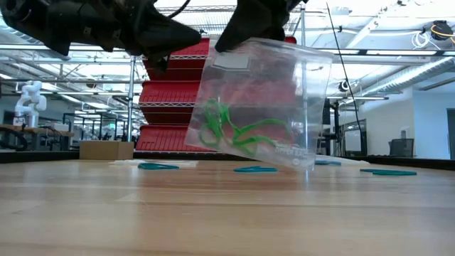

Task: Sort rubber bands
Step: Close the transparent zip bag

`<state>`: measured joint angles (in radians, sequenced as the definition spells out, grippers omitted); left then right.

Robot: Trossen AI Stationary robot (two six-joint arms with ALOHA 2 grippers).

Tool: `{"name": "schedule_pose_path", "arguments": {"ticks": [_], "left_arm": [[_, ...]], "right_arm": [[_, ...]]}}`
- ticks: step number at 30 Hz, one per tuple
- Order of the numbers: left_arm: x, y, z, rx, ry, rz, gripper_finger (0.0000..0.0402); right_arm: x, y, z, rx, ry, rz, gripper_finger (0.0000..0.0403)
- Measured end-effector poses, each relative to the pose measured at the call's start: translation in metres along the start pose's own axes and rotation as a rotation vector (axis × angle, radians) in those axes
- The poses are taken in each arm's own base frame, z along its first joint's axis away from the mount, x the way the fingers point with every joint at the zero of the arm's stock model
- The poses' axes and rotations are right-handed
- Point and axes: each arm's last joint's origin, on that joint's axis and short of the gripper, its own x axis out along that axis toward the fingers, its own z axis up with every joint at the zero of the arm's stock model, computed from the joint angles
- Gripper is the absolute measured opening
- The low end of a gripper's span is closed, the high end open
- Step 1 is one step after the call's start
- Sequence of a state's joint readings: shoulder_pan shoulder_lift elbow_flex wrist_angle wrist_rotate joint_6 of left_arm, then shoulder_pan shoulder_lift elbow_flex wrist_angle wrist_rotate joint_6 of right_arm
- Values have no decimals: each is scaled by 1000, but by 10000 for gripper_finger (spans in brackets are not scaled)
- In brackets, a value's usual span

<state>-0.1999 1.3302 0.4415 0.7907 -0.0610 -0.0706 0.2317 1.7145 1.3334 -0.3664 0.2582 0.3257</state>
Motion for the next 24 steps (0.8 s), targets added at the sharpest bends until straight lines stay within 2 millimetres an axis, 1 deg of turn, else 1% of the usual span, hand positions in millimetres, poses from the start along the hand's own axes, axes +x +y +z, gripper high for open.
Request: {"name": "schedule_pose_path", "arguments": {"ticks": [6,9,12,20,24], "left_arm": [[12,-2,6,4,-12,-5,90],[15,-3,9,6,-19,-5,104],[18,-2,8,8,2,8,100],[20,-1,4,9,28,23,56],[20,0,4,3,30,28,50]], "right_arm": [[0,0,0,-8,-1,3,4],[0,0,0,-13,1,3,4],[0,1,0,-21,0,9,4],[-1,3,1,-23,-15,17,4],[-1,3,1,-23,-16,14,4]]}}
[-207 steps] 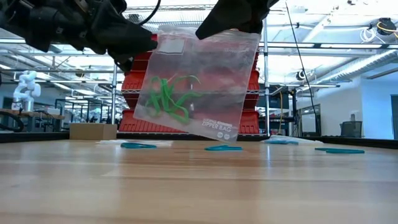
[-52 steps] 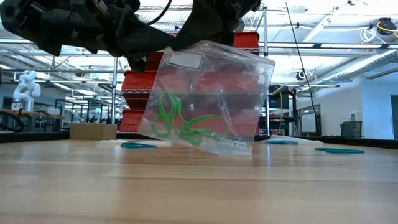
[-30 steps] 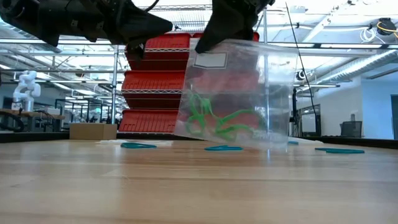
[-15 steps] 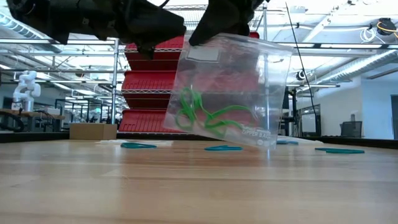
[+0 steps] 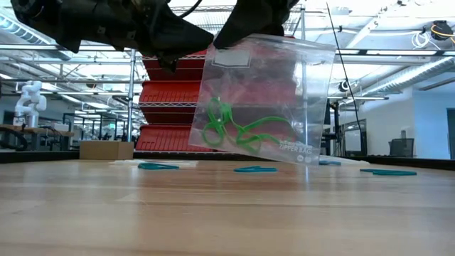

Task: Sort rubber bands
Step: Close the transparent zip bag

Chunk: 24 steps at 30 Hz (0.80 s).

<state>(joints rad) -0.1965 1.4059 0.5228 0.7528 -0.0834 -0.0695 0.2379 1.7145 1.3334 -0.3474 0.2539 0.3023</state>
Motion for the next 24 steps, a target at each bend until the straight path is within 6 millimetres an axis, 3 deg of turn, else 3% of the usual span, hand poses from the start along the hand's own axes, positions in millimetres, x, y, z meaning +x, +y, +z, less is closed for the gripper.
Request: {"name": "schedule_pose_path", "arguments": {"ticks": [7,18,24], "left_arm": [[0,-1,0,0,5,-21,55],[0,-4,3,-31,-31,-117,114],[1,-3,2,-31,-36,-99,93]], "right_arm": [[-1,2,-1,-7,1,5,4],[-2,7,-2,-19,-4,12,4],[-2,7,-2,-20,0,12,4]]}}
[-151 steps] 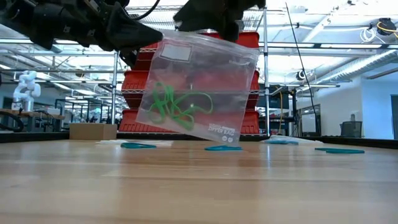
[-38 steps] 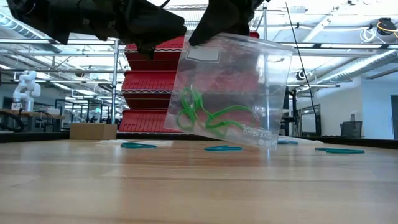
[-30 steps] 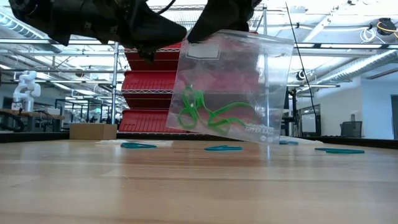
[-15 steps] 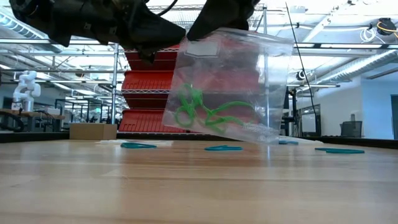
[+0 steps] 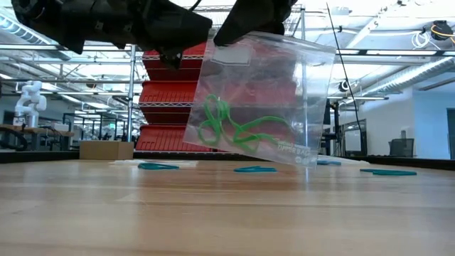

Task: Sort rubber bands
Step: Close the transparent zip bag

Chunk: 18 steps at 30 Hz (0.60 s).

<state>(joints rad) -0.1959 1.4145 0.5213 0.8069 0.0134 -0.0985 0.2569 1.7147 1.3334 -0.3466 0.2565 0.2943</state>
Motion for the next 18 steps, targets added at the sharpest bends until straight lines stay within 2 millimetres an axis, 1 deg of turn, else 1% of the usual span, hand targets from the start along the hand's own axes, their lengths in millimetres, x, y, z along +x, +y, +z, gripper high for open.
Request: {"name": "schedule_pose_path", "arguments": {"ticks": [5,11,18], "left_arm": [[1,0,-1,0,5,6,51],[2,0,1,10,1,11,10],[3,1,1,37,10,34,3]], "right_arm": [[0,0,1,2,-6,3,4],[0,1,1,2,-9,5,4],[0,0,1,7,-6,4,4]]}}
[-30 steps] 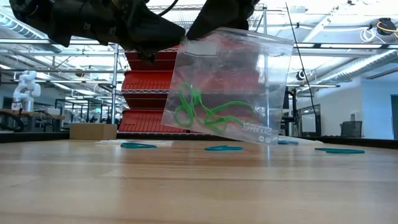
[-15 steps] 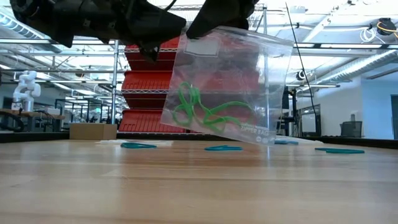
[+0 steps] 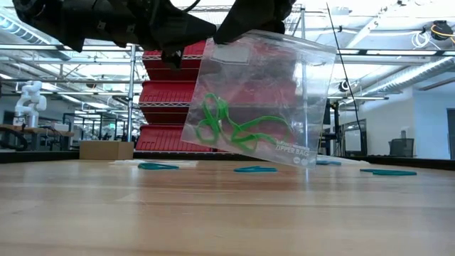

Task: Sort rubber bands
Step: Close the transparent zip bag

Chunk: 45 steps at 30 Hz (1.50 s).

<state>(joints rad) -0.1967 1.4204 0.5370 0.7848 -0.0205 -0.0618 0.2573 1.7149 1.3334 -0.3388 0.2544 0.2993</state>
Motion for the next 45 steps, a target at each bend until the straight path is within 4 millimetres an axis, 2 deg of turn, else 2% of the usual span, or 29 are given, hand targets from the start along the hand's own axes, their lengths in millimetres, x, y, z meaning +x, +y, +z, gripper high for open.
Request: {"name": "schedule_pose_path", "arguments": {"ticks": [19,23,30,35,45], "left_arm": [[0,1,-2,44,35,43,0],[0,2,-2,45,39,48,0],[-1,2,-4,46,53,60,0],[-1,2,-4,46,54,63,0],[-1,2,-4,46,50,63,0]], "right_arm": [[-2,-2,-6,51,69,-5,10],[-9,-4,-6,73,93,-10,26],[-27,-8,-5,107,111,-14,76],[-29,-8,-2,105,89,-6,99],[-23,-14,1,68,80,5,90]]}}
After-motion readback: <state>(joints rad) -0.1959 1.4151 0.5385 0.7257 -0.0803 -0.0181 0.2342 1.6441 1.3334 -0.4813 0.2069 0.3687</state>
